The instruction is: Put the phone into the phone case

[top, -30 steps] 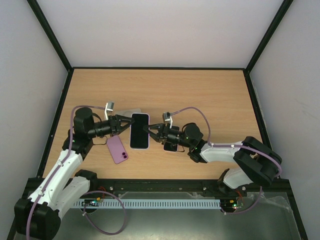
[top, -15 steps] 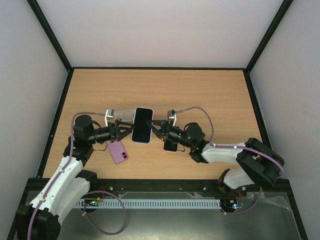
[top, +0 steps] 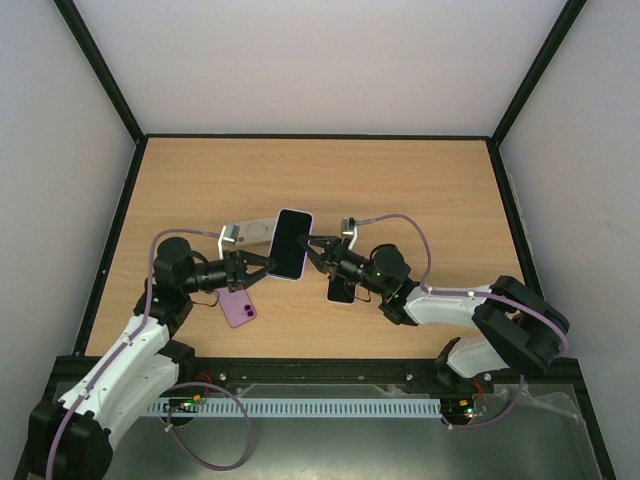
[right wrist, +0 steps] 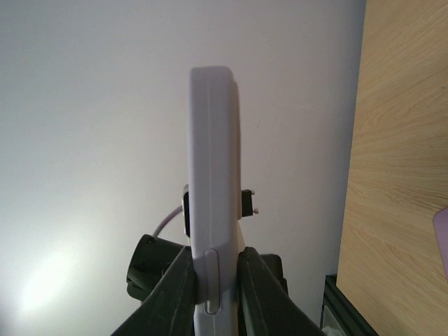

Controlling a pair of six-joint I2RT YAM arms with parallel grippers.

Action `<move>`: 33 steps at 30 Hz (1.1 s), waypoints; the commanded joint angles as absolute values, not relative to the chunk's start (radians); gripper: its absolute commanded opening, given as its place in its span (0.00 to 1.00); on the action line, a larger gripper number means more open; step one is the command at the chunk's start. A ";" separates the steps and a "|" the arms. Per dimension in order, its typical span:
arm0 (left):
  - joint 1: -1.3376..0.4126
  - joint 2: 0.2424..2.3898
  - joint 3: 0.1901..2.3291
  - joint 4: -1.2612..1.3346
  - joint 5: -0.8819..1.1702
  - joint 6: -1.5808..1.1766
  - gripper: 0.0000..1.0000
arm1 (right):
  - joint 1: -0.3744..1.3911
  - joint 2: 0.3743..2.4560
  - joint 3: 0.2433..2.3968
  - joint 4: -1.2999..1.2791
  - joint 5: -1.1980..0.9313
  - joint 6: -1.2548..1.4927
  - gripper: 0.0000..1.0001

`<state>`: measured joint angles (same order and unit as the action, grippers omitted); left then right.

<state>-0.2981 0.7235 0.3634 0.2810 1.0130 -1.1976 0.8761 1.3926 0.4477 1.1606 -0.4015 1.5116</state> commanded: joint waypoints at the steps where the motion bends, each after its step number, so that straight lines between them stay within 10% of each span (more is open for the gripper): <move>1: -0.313 0.721 0.356 0.312 0.984 -1.203 0.14 | 0.870 1.385 0.460 1.254 -0.378 1.517 0.14; 13: -0.313 0.765 0.428 0.031 0.893 -1.019 0.02 | 0.871 1.406 0.469 1.193 -0.412 1.494 0.18; 23: -0.314 0.717 0.388 0.221 0.853 -1.141 0.02 | 0.875 1.413 0.441 1.205 -0.524 1.527 0.44; 33: -0.313 0.720 0.356 0.319 0.826 -1.202 0.02 | 0.890 1.428 0.433 1.218 -0.565 1.544 0.32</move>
<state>-0.3187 0.7288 0.3557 0.2234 0.8738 -1.1904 0.8742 1.4250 0.4217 1.1397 -0.5072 1.5383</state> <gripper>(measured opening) 0.066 0.351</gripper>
